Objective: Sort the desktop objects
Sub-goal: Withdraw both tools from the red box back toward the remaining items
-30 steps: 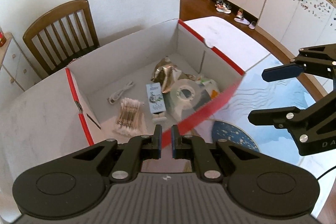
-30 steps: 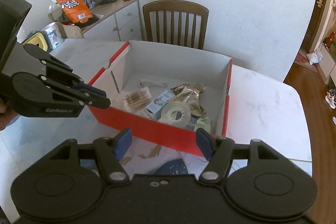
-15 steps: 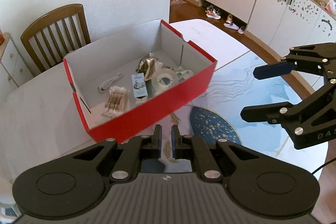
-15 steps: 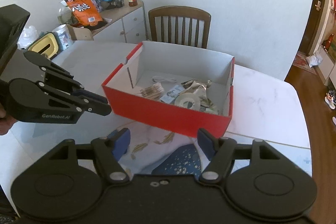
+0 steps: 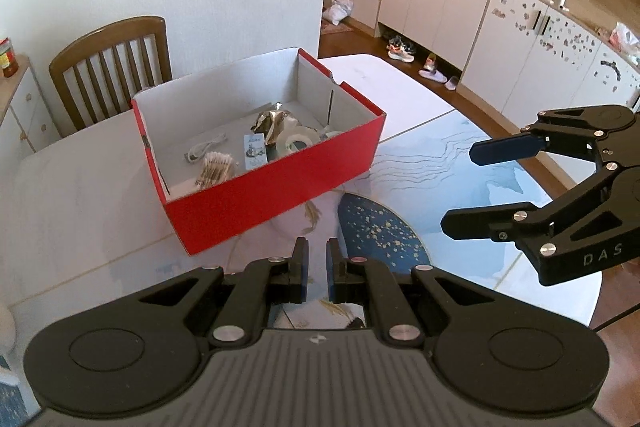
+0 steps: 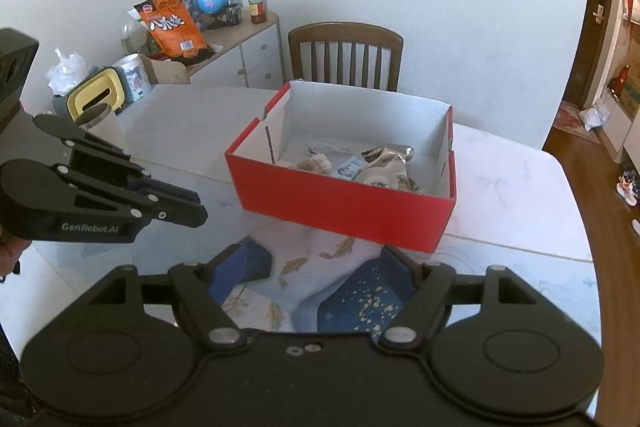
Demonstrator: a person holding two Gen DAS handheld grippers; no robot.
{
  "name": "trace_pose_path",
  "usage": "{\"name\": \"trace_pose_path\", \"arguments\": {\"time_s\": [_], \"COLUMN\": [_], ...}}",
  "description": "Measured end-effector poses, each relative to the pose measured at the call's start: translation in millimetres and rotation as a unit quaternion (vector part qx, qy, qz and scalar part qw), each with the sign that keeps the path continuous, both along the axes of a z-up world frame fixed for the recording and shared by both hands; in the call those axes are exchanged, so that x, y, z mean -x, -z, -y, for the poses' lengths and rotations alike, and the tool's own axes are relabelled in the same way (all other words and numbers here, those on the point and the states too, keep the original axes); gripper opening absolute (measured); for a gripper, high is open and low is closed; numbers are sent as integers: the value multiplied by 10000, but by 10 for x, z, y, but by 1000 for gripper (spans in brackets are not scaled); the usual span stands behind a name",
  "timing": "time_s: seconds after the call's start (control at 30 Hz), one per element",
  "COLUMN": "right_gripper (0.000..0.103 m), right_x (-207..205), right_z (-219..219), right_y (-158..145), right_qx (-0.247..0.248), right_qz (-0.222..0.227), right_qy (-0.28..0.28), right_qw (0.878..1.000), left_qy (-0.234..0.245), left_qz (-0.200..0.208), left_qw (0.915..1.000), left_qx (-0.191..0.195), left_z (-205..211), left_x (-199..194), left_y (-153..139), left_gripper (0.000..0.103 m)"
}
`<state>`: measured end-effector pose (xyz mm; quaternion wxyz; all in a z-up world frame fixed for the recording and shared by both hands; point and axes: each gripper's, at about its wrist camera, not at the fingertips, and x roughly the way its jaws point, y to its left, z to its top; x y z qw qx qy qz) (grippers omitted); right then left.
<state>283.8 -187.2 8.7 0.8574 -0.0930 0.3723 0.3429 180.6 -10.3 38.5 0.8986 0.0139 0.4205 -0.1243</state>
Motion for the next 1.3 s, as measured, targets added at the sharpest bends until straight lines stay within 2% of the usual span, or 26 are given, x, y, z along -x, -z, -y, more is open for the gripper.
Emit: {"name": "trace_pose_path", "arguments": {"time_s": [0.3, 0.4, 0.5, 0.7, 0.73, 0.77, 0.83, 0.93, 1.07, 1.3], "right_gripper": [79, 80, 80, 83, 85, 86, 89, 91, 91, 91], "right_x": [270, 363, 454, 606, 632, 655, 705, 779, 862, 972], "right_z": [69, 89, 110, 198, 212, 223, 230, 244, 259, 196], "right_y": [14, 44, 91, 208, 234, 259, 308, 402, 540, 753], "right_qx": [-146, -144, -139, -292, -308, -327, -334, -282, -197, -168], "right_qz": [98, 165, 174, 26, 3, -32, -113, -144, -195, -343], "right_qy": [5, 39, 75, 170, 192, 214, 240, 300, 441, 609], "right_qw": [9998, 9998, 9997, 9994, 9993, 9992, 9991, 9990, 9986, 9974], "left_qy": [-211, -269, -316, -496, -516, -529, -563, -610, -640, -663], "left_qz": [-1, 36, 97, 129, 111, 94, 111, 105, 73, 57], "left_qw": [9994, 9992, 9989, 9980, 9977, 9976, 9975, 9972, 9967, 9965], "left_qx": [283, 309, 331, 382, 416, 440, 422, 427, 486, 503], "left_z": [-21, -12, -2, -9, -15, -20, -26, -52, -94, -100], "left_x": [309, 402, 484, 653, 671, 692, 745, 817, 913, 1085], "left_y": [34, 42, 45, 105, 126, 150, 203, 278, 404, 695], "left_gripper": [11, 16, 29, 31, 36, 51, 68, 70, 82, 84]}}
